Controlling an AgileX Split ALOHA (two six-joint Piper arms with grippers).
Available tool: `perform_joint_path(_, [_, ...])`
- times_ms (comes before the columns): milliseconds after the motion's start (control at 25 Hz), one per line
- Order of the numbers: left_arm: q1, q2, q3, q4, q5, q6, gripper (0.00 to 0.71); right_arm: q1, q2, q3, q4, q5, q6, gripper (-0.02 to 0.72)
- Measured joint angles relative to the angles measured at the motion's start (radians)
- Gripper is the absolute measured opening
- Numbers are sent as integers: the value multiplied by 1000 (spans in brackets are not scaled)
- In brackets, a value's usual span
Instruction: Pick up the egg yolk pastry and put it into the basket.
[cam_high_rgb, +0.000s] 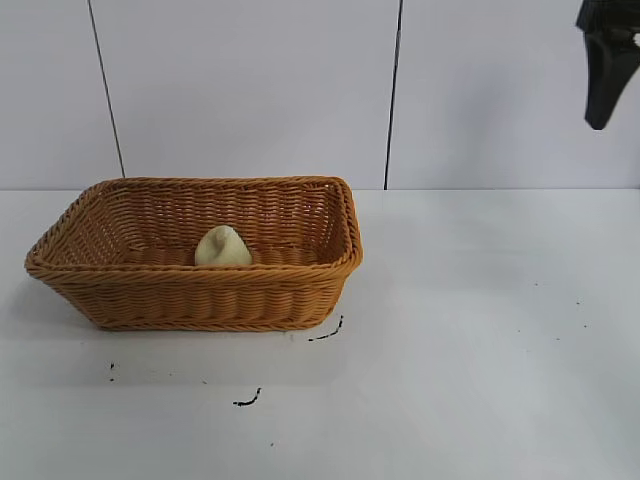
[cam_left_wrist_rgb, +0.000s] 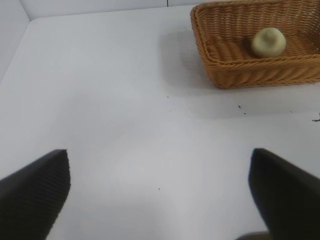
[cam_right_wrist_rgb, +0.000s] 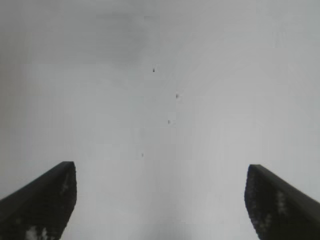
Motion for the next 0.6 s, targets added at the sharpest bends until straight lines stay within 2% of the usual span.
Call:
perform_joint_path(200, [0,0,0,0,0,0,697,0,-262,245,0,-56,0,655])
perform_joint_path(440, [0,0,0,0,0,0,697,0,-605,505,0,-204,-12,655])
perform_joint_path(600, [0,0,0,0,0,0,697,0,-840,606,0,-199,-49,655])
